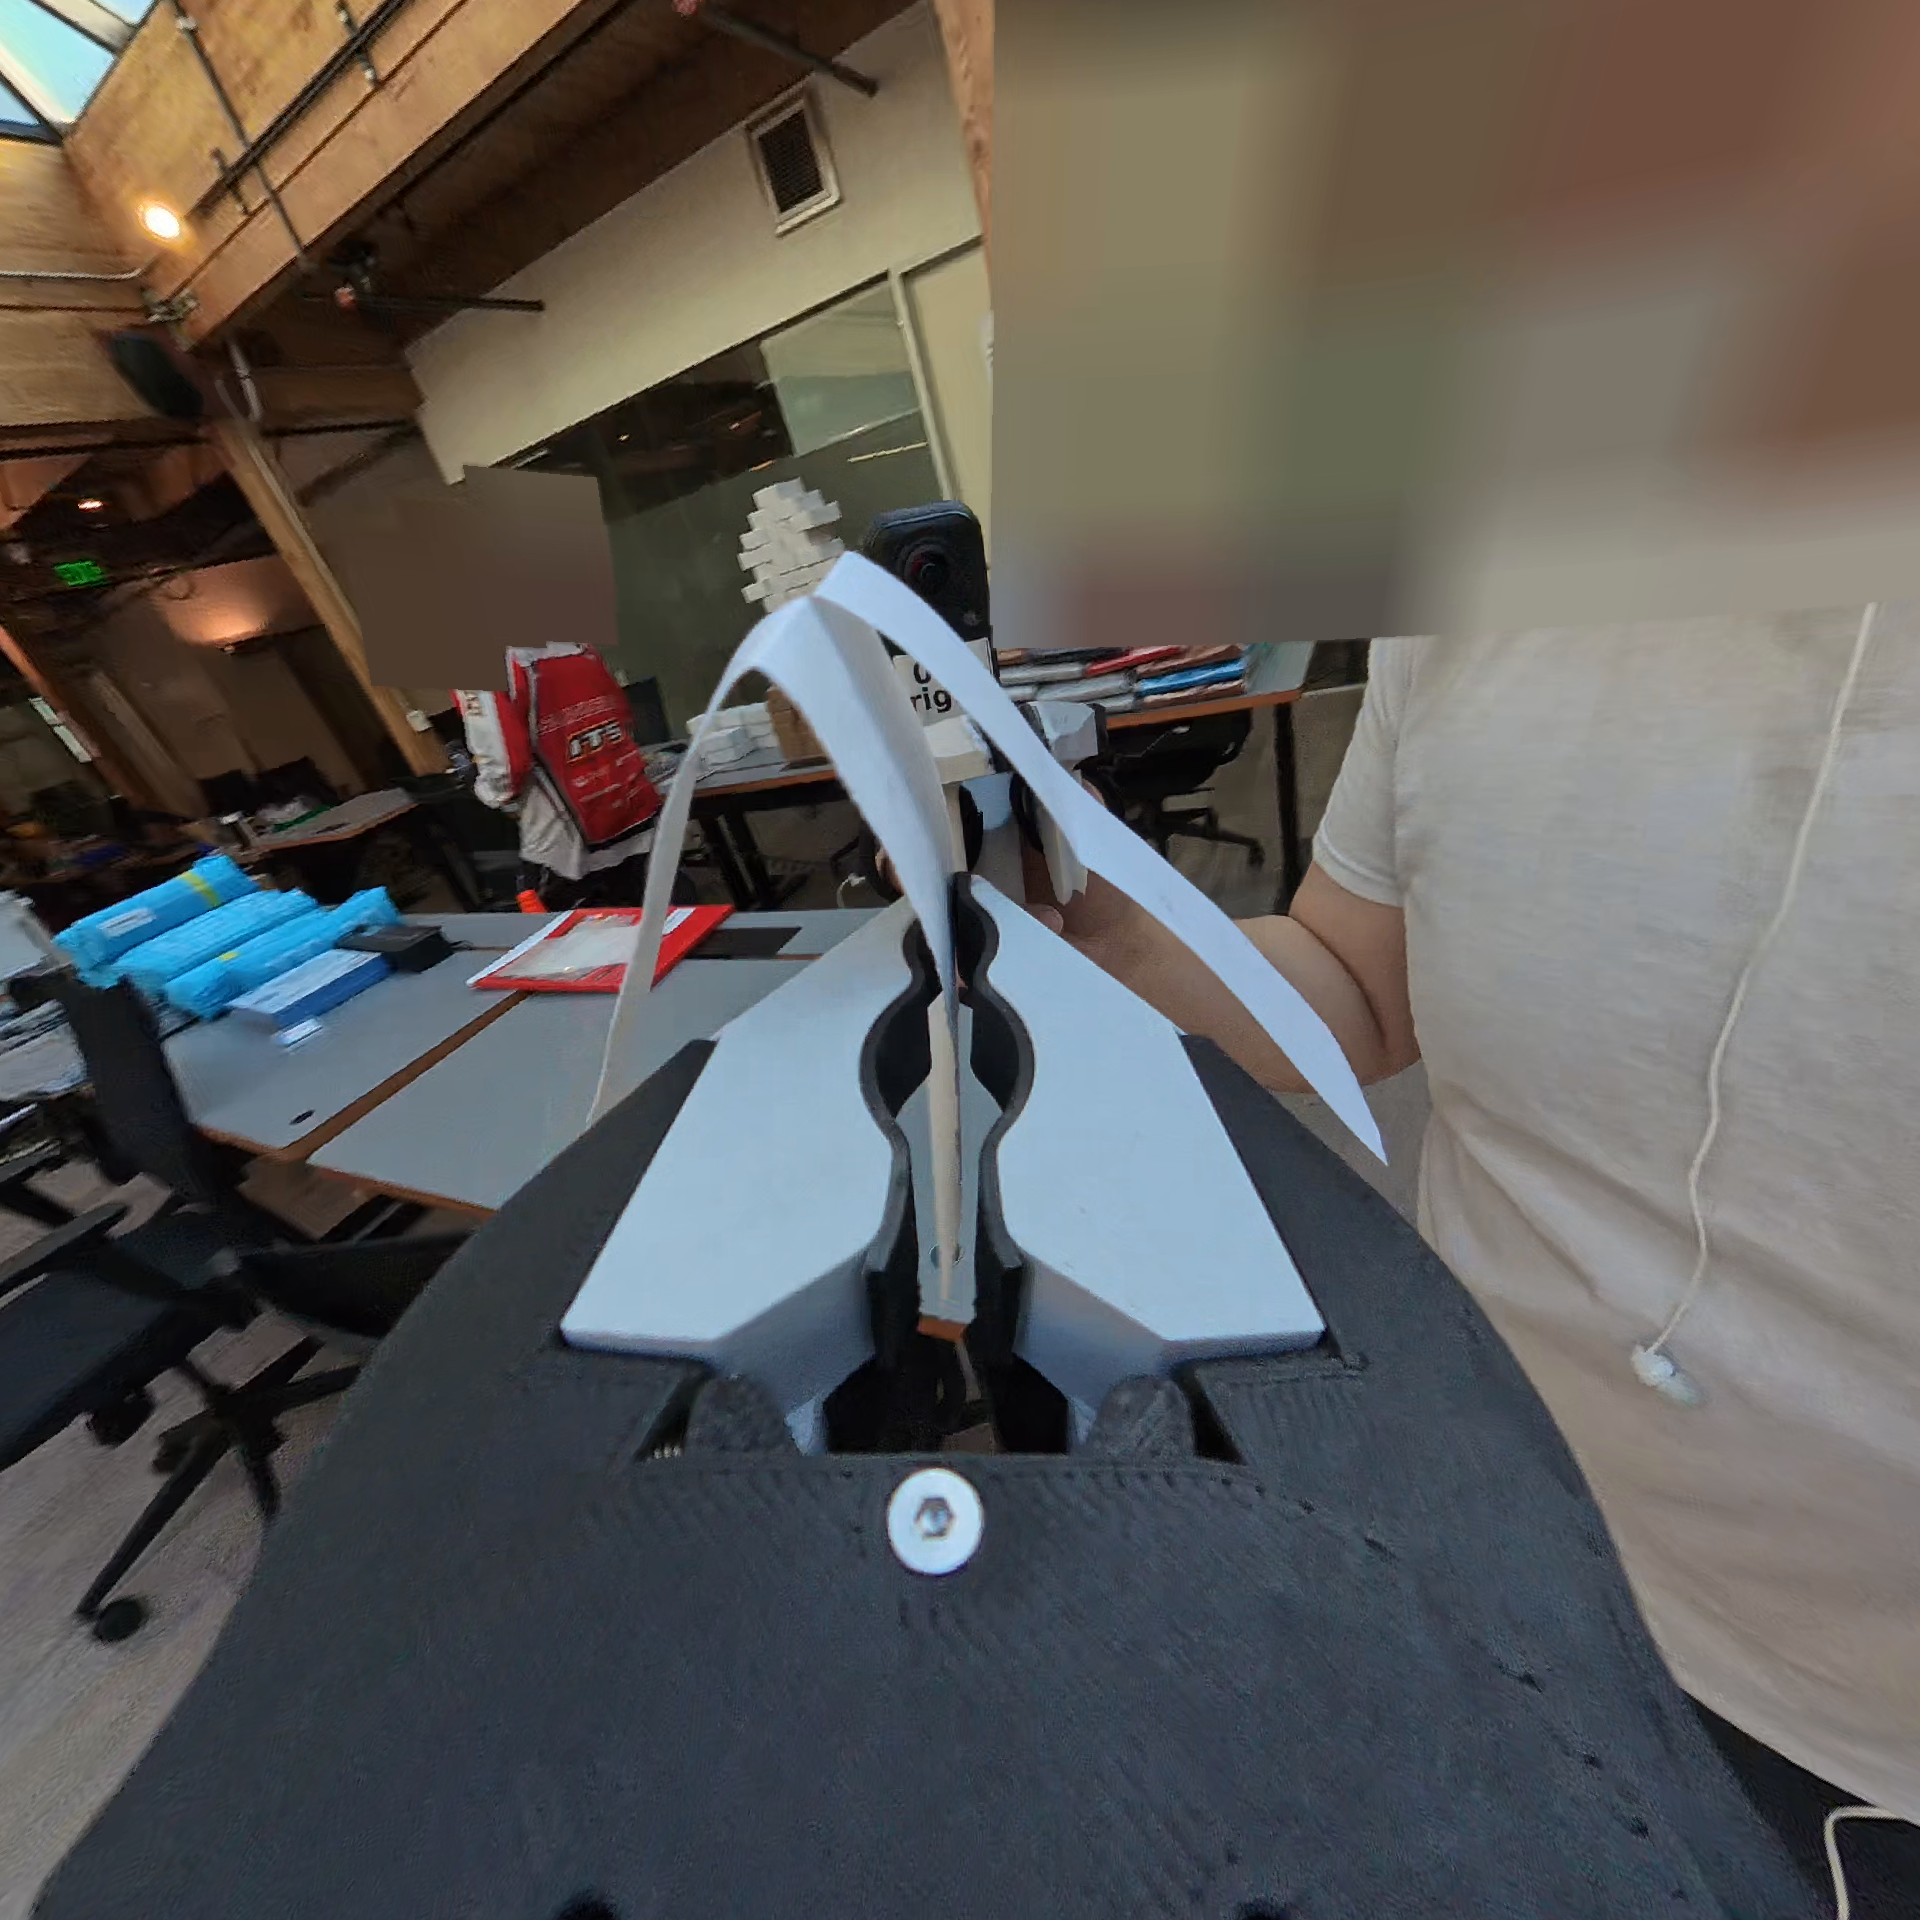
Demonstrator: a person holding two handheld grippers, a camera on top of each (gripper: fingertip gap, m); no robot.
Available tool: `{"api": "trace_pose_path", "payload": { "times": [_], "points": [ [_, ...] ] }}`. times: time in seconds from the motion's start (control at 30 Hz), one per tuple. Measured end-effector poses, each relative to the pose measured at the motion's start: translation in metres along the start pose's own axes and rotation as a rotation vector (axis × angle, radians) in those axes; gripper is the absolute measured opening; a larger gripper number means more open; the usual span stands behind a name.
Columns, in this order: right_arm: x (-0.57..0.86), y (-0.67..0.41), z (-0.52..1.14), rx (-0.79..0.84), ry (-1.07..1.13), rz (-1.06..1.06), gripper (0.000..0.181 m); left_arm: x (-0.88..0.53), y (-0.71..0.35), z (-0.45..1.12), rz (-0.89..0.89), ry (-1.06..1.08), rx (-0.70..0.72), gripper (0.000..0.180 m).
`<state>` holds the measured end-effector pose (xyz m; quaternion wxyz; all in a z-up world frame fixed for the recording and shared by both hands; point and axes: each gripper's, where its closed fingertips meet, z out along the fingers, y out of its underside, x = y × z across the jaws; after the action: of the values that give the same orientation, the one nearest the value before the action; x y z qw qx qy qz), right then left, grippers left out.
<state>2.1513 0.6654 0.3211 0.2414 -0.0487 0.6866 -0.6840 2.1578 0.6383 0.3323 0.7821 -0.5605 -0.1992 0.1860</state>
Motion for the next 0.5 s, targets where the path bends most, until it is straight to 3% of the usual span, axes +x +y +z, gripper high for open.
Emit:
{"api": "trace_pose_path", "payload": {
  "times": [0.13, 0.2, 0.43, 0.47, 0.5],
  "points": [
    [0.004, 0.011, 0.039, 0.051, 0.134, -0.034, 0.0, 0.007, -0.001, -0.018, -0.099, 0.251, -0.174, 0.018],
    [0.011, 0.016, 0.064, 0.035, 0.183, -0.034, 0.0, 0.002, 0.002, -0.031, -0.064, 0.267, -0.239, 0.021],
    [0.047, 0.041, 0.161, -0.249, 0.313, -0.066, 0.0, -0.021, -0.012, -0.102, 0.052, 0.326, -0.256, 0.021],
    [0.052, 0.043, 0.177, -0.296, 0.323, -0.074, 0.0, -0.029, -0.012, -0.115, 0.079, 0.308, -0.255, 0.017],
    [0.059, 0.044, 0.194, -0.337, 0.334, -0.083, 0.0, -0.038, -0.013, -0.13, 0.093, 0.292, -0.252, 0.0]
  ]
}}
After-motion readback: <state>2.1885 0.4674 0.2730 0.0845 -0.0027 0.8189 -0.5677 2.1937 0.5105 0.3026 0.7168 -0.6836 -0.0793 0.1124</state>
